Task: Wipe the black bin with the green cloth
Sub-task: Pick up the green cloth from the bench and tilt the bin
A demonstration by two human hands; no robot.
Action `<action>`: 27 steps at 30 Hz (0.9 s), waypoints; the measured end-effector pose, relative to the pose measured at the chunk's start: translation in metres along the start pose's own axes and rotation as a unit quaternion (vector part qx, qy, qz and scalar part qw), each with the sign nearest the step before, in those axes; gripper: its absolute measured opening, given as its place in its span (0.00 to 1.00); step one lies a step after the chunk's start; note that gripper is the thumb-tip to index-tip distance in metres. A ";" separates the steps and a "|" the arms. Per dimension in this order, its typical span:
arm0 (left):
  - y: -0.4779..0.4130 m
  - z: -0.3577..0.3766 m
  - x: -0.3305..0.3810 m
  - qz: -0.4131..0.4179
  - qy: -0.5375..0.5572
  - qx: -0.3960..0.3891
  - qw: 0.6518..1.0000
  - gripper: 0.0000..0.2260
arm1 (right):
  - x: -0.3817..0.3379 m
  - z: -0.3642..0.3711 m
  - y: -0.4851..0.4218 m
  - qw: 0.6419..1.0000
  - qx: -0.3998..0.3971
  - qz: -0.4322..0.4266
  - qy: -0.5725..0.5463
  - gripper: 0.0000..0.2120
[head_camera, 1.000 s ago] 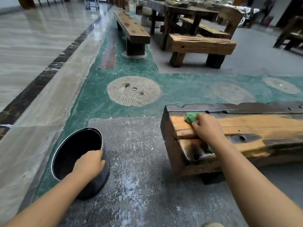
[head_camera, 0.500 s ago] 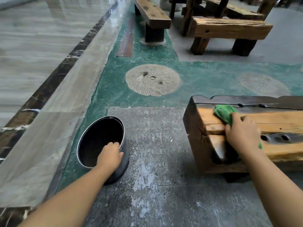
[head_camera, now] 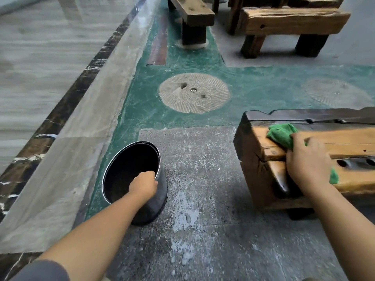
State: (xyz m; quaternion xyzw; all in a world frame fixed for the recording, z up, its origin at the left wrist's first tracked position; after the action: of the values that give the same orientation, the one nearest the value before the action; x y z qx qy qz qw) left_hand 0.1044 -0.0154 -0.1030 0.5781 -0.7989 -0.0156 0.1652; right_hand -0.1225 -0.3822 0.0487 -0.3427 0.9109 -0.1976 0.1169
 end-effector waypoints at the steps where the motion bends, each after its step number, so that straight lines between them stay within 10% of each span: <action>1: 0.007 -0.003 -0.002 -0.003 -0.001 0.006 1.000 0.10 | 0.001 -0.001 0.003 1.000 0.001 -0.003 -0.005 0.16; 13: 0.024 -0.014 -0.028 -0.026 0.257 0.032 0.965 0.19 | 0.004 -0.003 0.004 0.999 -0.008 0.000 -0.051 0.19; 27: 0.042 -0.002 -0.016 -0.007 0.252 0.084 0.964 0.21 | -0.145 0.015 0.069 0.952 -0.086 -0.164 -0.243 0.13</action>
State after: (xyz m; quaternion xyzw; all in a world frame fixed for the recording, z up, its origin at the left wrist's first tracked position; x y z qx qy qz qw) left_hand 0.0709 0.0138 -0.0965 0.5804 -0.7258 0.1972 0.3120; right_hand -0.0498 -0.2415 0.0165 -0.5337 0.7999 -0.0455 0.2706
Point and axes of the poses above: each hand's wrist, its own y-axis away from the middle knuckle, its own z-axis out of the palm, x = y × z, the point moved 6 cm from there along -y, towards the middle knuckle, and after that the axes turned 5 degrees about x, right-handed, at the moved point
